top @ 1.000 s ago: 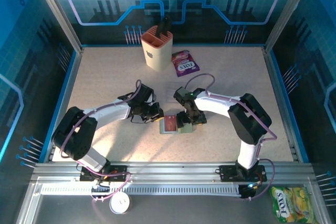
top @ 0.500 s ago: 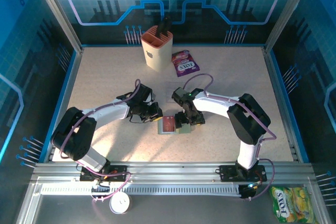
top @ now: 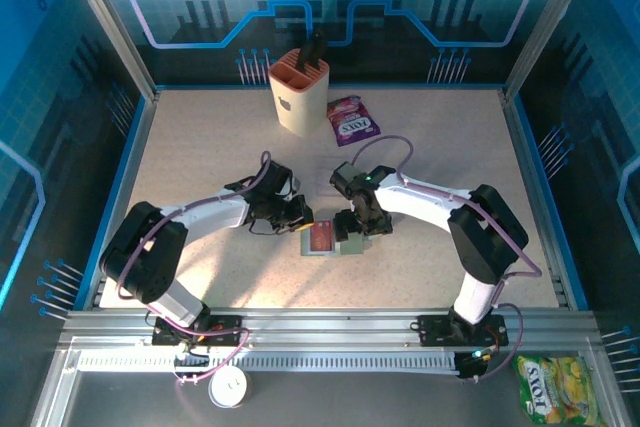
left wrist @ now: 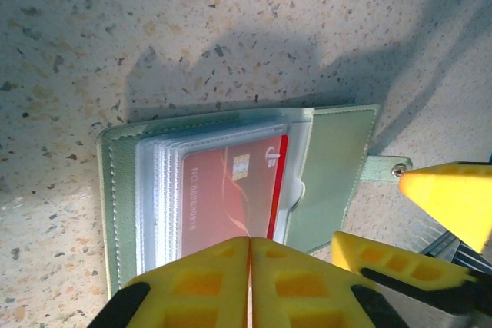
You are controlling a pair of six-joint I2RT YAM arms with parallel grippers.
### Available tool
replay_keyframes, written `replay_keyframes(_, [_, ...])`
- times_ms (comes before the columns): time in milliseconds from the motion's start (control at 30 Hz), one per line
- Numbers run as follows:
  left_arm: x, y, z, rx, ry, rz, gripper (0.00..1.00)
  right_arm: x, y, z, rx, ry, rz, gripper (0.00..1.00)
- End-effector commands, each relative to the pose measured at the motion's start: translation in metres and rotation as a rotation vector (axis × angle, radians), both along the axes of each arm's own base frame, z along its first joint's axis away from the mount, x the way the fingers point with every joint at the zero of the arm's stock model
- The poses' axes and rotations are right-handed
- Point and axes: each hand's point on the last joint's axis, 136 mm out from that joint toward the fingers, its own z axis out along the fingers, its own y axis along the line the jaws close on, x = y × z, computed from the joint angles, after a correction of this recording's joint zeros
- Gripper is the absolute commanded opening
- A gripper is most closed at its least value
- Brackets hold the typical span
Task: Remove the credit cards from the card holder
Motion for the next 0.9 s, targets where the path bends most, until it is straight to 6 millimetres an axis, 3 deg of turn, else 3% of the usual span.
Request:
replay_keyframes(0, [-0.006,-0.003,-0.005,-0.009,0.031,-0.002,0.10,0.001,0.011,0.019,0.052,-0.024,0.003,0.83])
replay_keyframes(400, [-0.021,0.000,-0.010,0.000,0.047,0.003,0.09,-0.001,0.068,0.017,0.362,0.036,-0.015,0.64])
replay_keyframes(700, [-0.032,-0.002,-0.016,-0.007,0.067,-0.004,0.07,-0.002,0.078,0.005,0.396,0.072,-0.013,0.43])
replay_keyframes(867, [-0.031,-0.003,-0.015,-0.013,0.062,-0.003,0.07,-0.002,0.082,0.000,0.406,0.084,-0.011,0.37])
